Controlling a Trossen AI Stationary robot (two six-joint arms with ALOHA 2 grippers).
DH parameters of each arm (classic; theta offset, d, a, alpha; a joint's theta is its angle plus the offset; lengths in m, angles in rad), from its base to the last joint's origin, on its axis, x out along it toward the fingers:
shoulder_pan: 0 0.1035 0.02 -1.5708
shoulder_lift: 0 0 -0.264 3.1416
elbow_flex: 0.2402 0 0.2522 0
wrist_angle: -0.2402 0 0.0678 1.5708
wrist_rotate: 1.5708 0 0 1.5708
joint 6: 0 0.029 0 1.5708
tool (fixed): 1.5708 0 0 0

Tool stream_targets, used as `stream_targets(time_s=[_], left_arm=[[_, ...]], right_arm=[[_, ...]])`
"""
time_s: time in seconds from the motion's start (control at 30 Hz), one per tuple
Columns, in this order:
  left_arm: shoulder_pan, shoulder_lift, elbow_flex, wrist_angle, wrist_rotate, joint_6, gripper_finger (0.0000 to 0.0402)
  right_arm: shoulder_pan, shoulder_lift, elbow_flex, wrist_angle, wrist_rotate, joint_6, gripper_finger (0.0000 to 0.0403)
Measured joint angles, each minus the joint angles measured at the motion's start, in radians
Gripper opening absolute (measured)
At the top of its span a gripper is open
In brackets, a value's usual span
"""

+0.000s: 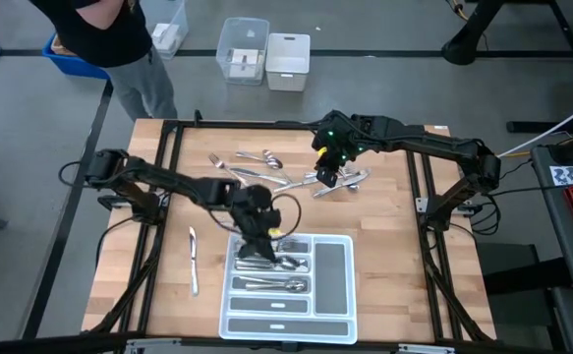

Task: Sort silverware
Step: Put the silver spoon into the bottom section of the white silverware tray, then put the silver knife into the middle section of the white silverware tray

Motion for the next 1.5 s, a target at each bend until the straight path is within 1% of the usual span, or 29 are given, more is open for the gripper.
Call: stream_targets(time_s=[0.17, 0.23, 0.4, 0.47, 0.67, 0.77, 0.87, 0.97, 1.07, 1.17, 1.27, 1.37, 1.5], left_arm=[[-0.097, 0.0, 0.0, -0.001, -0.13, -0.054, 0.0002], [-0.129, 0.007, 0.0, 0.0, -0.198, -0.074, 0.0003], [-0.204, 0.053, 0.0, 0.003, -0.341, -0.118, 0.0002], [-0.226, 0.083, 0.0, 0.008, -0.378, -0.137, 0.0003], [-0.266, 0.183, 0.0, 0.07, -0.421, -0.188, 0.0003], [-0.275, 0.234, 0.0, 0.111, -0.432, -0.184, 0.0004], [-0.281, 0.284, 0.0, 0.123, -0.434, -0.187, 0.0016], [-0.281, 0.311, 0.001, 0.116, -0.446, -0.192, 0.0034], [-0.279, 0.31, 0.002, 0.121, -0.446, -0.224, 0.0062], [-0.27, 0.292, 0.001, 0.119, -0.426, -0.262, 0.0097], [-0.25, 0.256, 0.001, 0.122, -0.353, -0.322, 0.0121], [-0.235, 0.215, 0.001, 0.086, -0.312, -0.372, 0.0127], [-0.233, 0.13, 0.001, -0.027, -0.306, -0.403, 0.0117]], right_arm=[[0.0, 0.0, 0.0, 0.002, 0.0, 0.019, 0.0085], [0.0, 0.0, 0.0, 0.008, 0.001, 0.03, 0.0085], [0.0, 0.0, 0.0, 0.009, 0.001, 0.055, 0.0085], [0.0, 0.0, 0.0, 0.008, 0.001, 0.075, 0.0085], [0.0, 0.0, 0.0, 0.007, -0.009, 0.075, 0.0085], [0.0, 0.001, 0.0, 0.007, -0.013, 0.075, 0.0085], [0.0, 0.001, 0.0, 0.007, -0.025, 0.074, 0.0085], [0.001, 0.001, 0.0, 0.006, -0.027, 0.074, 0.0085], [0.001, 0.001, 0.0, 0.005, -0.027, 0.074, 0.0085], [0.001, 0.001, 0.0, 0.005, -0.027, 0.074, 0.0085], [0.001, 0.001, 0.0, 0.005, -0.027, 0.073, 0.0085], [0.001, 0.001, 0.0, 0.005, -0.027, 0.073, 0.0085], [0.001, 0.001, 0.0, 0.005, -0.028, 0.072, 0.0085]])
